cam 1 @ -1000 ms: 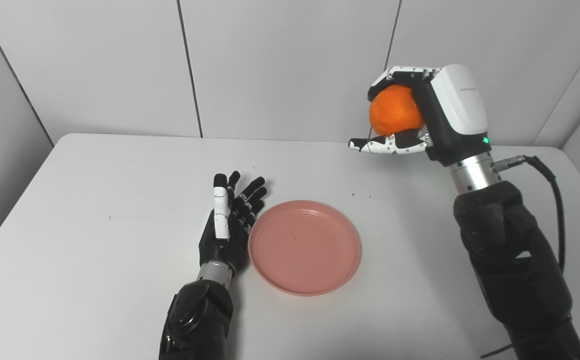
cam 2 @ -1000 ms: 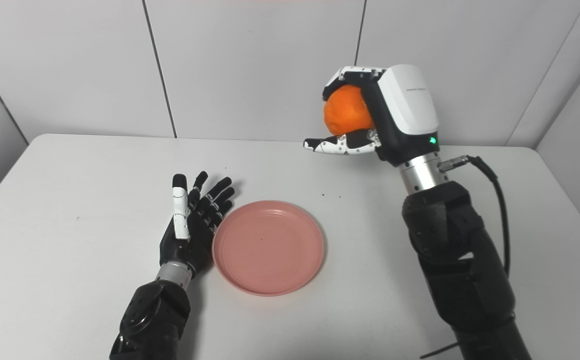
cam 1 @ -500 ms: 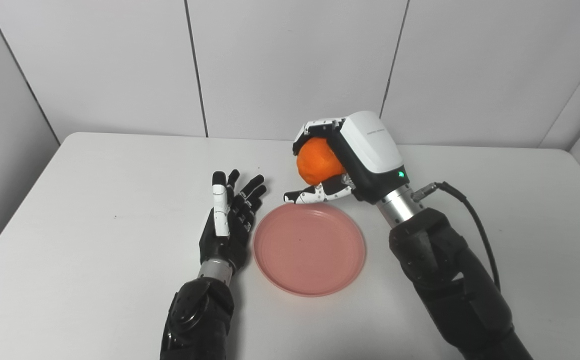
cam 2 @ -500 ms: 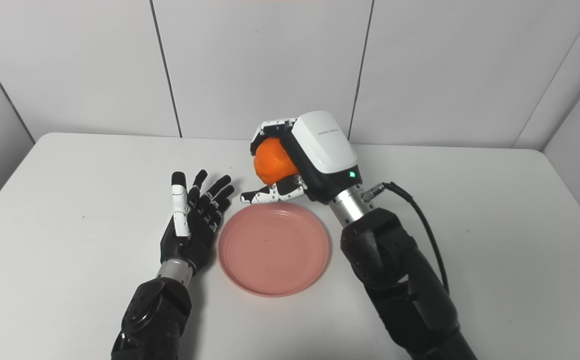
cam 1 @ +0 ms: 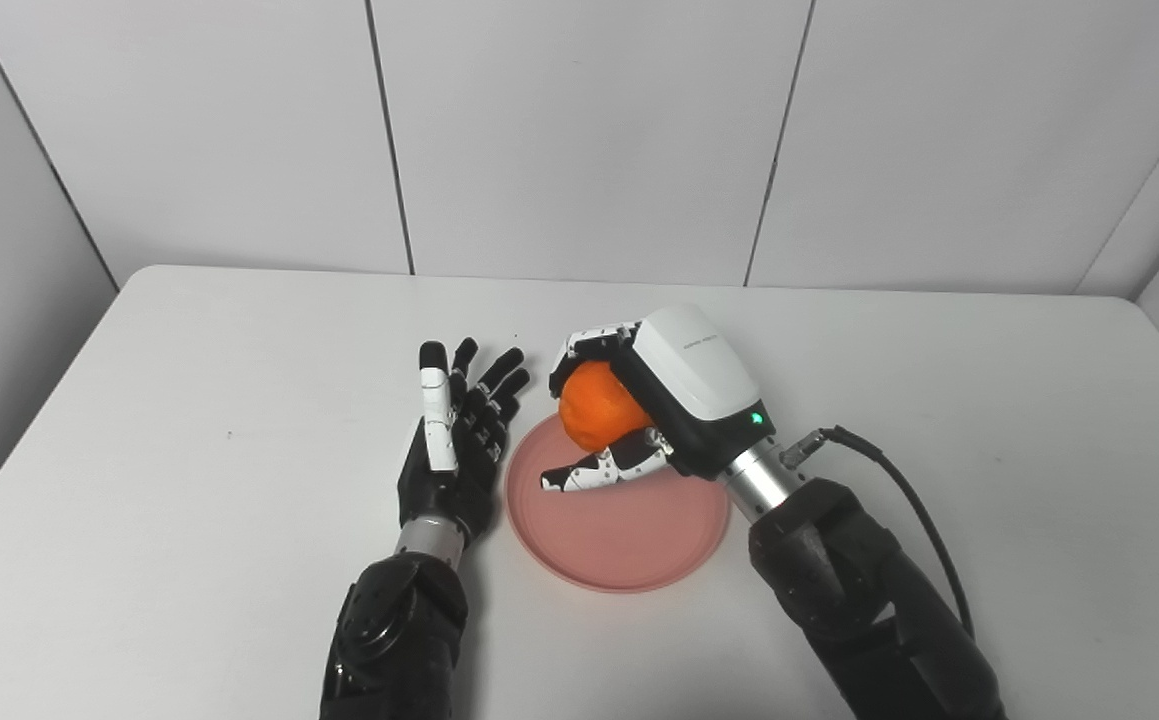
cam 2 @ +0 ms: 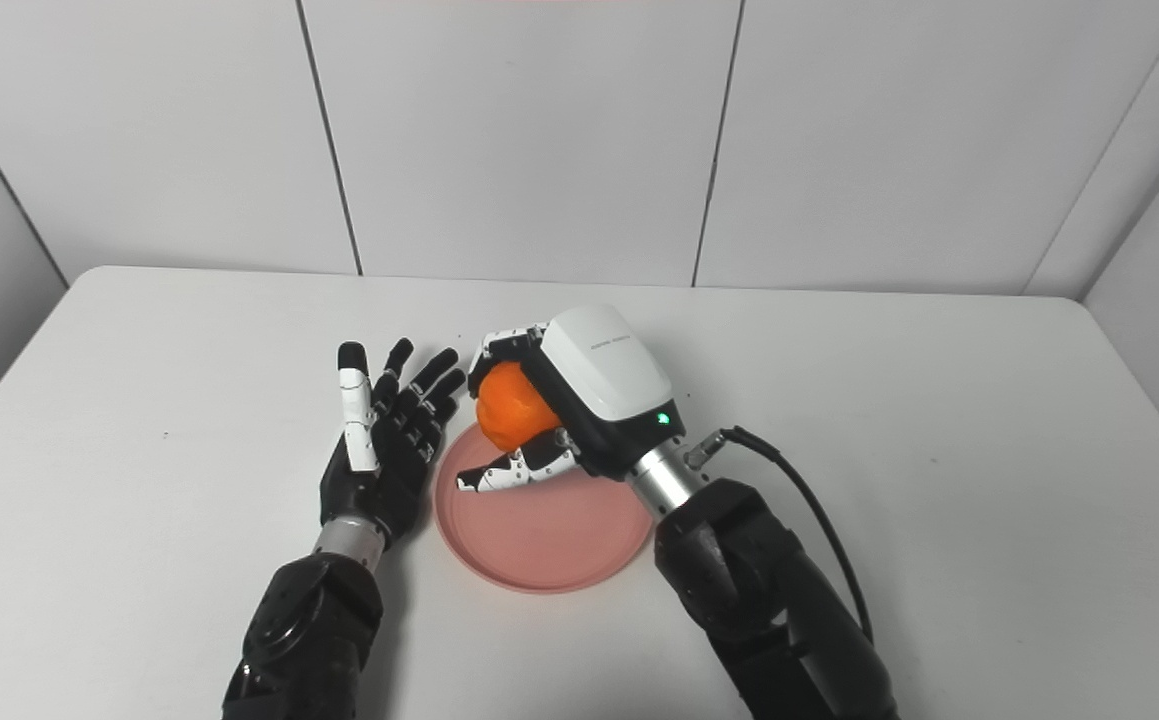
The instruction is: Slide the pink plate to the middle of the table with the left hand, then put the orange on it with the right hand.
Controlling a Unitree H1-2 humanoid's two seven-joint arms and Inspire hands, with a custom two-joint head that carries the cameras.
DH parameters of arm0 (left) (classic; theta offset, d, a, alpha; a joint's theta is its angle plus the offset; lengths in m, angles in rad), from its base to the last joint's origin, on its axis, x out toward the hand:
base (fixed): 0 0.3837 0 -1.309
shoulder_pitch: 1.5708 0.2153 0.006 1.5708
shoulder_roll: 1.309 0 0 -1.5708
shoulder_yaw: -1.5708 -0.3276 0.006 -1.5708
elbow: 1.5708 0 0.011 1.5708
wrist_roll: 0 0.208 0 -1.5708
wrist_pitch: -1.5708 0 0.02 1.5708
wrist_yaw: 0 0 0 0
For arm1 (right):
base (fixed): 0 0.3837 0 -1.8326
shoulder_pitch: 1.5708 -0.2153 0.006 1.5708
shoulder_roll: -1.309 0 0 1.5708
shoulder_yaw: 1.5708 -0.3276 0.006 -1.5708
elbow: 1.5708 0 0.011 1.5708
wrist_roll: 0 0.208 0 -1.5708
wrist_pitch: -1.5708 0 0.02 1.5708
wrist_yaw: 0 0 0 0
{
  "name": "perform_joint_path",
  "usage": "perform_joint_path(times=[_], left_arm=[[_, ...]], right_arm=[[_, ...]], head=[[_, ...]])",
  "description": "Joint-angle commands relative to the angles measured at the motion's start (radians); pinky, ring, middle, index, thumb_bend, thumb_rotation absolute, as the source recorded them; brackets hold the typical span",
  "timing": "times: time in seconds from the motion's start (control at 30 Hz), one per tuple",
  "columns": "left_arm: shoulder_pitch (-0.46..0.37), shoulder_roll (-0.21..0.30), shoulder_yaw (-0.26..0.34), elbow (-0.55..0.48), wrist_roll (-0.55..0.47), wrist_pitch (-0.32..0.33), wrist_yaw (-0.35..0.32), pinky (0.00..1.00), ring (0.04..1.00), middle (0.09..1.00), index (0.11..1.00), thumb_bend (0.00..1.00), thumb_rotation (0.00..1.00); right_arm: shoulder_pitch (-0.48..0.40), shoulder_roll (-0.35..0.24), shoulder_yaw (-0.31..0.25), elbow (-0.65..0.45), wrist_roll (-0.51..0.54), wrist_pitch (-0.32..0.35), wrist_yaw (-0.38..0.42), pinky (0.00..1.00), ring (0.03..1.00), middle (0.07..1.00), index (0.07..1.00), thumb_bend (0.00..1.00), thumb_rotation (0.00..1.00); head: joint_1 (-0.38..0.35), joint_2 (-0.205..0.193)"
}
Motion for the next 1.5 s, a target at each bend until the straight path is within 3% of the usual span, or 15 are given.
perform_joint_path(times=[0.0,0.3,0.4,0.83,0.9,1.0,1.07,1.13,1.23,1.47], left_arm=[[0.011,-0.003,0.001,0.016,0.01,0.049,0.018,1.0,0.896,0.859,1.0,0.97,0.93],[0.011,-0.009,0.003,0.009,0.005,0.063,0.021,0.96,0.881,0.851,1.0,0.98,0.91],[0.012,-0.01,0.004,0.008,-0.001,0.064,0.018,1.0,0.887,0.849,1.0,0.97,0.92],[0.018,-0.017,0.004,0.007,-0.01,0.065,0.019,1.0,0.88,0.832,1.0,0.98,0.9],[0.02,-0.019,0.006,0.005,-0.016,0.064,0.018,1.0,0.889,0.843,1.0,0.97,0.9],[0.022,-0.017,0.0,0.004,-0.013,0.059,0.017,1.0,0.891,0.845,1.0,0.97,0.9],[0.024,-0.013,-0.008,0.003,-0.004,0.054,0.018,0.98,0.885,0.85,1.0,0.96,0.91],[0.026,-0.012,-0.01,0.005,-0.001,0.053,0.019,0.96,0.876,0.853,1.0,0.96,0.92],[0.029,-0.01,-0.012,0.001,-0.008,0.059,0.015,0.99,0.876,0.865,1.0,0.96,0.92],[0.028,-0.015,-0.007,0.01,-0.019,0.049,0.012,1.0,0.891,0.866,1.0,0.96,0.9]], right_arm=[[-0.015,-0.001,-0.002,-0.008,-0.001,-0.041,-0.003,0.16,0.203,0.265,0.257,0.67,0.2],[0.012,-0.012,0.006,0.051,-0.005,-0.052,-0.001,0.15,0.202,0.272,0.264,0.68,0.19],[0.015,-0.019,0.011,0.095,-0.019,-0.057,-0.013,0.16,0.206,0.274,0.269,0.69,0.17],[-0.002,-0.04,0.015,0.202,-0.054,-0.067,-0.035,0.18,0.232,0.299,0.289,0.67,0.3],[-0.002,-0.043,0.014,0.194,-0.059,-0.049,-0.017,0.25,0.298,0.363,0.365,0.69,0.42],[0.001,-0.046,0.009,0.185,-0.046,-0.046,0.003,0.27,0.312,0.376,0.38,0.69,0.44],[0.005,-0.049,0.0,0.175,-0.014,-0.051,0.027,0.4,0.44,0.499,0.556,0.88,0.68],[0.008,-0.048,-0.011,0.168,0.013,-0.059,0.033,0.47,0.508,0.564,0.643,0.97,0.78],[0.007,-0.046,-0.023,0.156,0.044,-0.068,0.033,0.56,0.622,0.667,0.721,1.0,0.92],[0.002,-0.039,-0.048,0.135,0.128,-0.097,0.028,0.61,0.707,0.75,0.757,1.0,0.98]], head=[[0.001,0.0],[-0.003,0.011],[-0.003,0.011],[-0.002,0.014],[-0.002,0.016],[-0.002,0.016],[-0.002,0.016],[-0.002,0.016],[-0.005,0.016],[-0.005,0.016]])
